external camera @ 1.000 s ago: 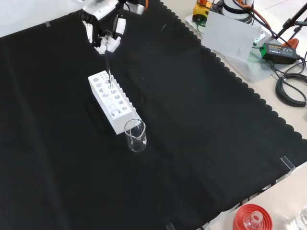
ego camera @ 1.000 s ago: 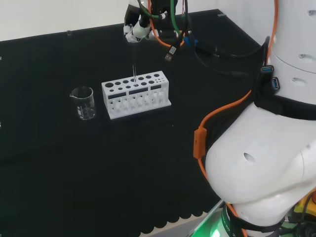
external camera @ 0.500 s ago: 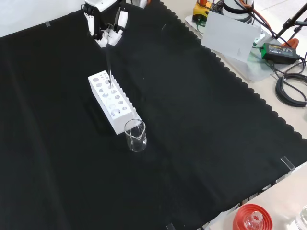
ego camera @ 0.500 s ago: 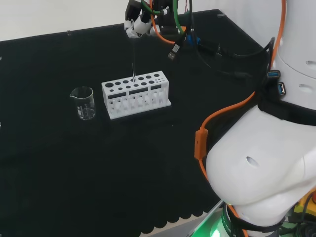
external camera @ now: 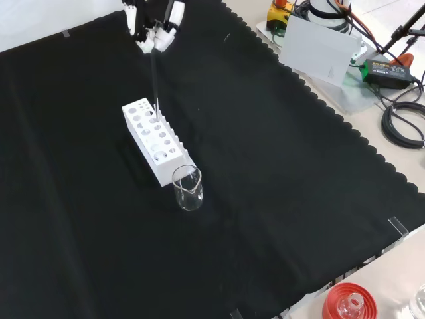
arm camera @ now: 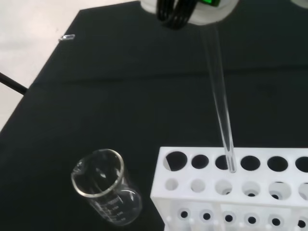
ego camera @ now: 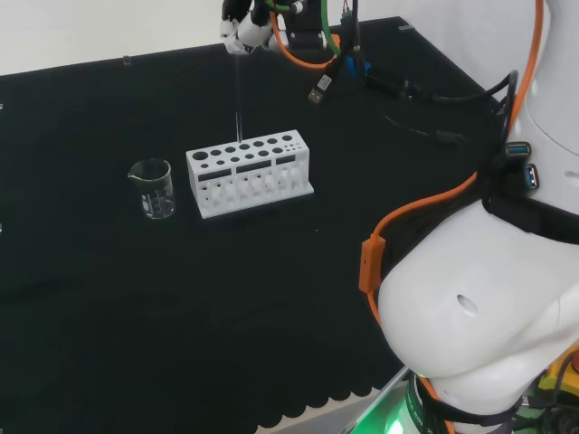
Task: Take the glass rod from the white test tube rack.
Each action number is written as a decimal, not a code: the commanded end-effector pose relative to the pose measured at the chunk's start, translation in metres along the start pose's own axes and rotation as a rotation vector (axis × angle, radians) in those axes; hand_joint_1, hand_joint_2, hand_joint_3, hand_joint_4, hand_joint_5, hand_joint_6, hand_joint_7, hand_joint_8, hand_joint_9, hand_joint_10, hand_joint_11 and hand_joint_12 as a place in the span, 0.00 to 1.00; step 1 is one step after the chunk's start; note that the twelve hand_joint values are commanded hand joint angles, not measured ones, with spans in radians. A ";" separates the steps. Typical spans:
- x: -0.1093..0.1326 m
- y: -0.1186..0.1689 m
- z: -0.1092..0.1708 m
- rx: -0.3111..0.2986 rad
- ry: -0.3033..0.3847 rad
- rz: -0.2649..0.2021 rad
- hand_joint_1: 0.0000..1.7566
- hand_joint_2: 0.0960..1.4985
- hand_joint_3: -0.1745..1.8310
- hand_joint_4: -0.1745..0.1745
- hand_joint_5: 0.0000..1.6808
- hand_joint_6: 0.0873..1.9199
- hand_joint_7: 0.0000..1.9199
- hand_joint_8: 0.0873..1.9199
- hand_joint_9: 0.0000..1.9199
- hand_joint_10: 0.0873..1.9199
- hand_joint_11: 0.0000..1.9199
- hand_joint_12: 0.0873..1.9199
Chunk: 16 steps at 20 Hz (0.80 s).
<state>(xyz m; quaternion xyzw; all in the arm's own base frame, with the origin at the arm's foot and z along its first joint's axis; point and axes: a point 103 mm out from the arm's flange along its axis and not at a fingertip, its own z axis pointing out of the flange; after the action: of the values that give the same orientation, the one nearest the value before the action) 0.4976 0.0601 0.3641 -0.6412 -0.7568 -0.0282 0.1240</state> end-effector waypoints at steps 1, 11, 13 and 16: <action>0.009 -0.011 -0.009 -0.009 0.000 0.008 0.74 0.56 0.28 0.00 0.61 0.35 0.61 0.53 0.90 0.27 0.83 0.33; 0.018 -0.022 -0.009 -0.016 0.009 -0.002 0.74 0.55 0.29 0.00 0.61 0.34 0.61 0.52 0.91 0.26 0.83 0.33; 0.021 -0.022 -0.009 -0.014 0.012 -0.006 0.74 0.55 0.29 0.00 0.62 0.34 0.61 0.52 0.91 0.26 0.84 0.33; 0.024 -0.021 -0.009 -0.010 0.012 -0.011 0.74 0.55 0.29 0.00 0.62 0.34 0.61 0.52 0.91 0.26 0.84 0.33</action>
<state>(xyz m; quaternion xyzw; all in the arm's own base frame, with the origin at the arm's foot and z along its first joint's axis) 0.4747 0.0752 0.3798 -0.6388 -0.7585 -0.0369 0.1238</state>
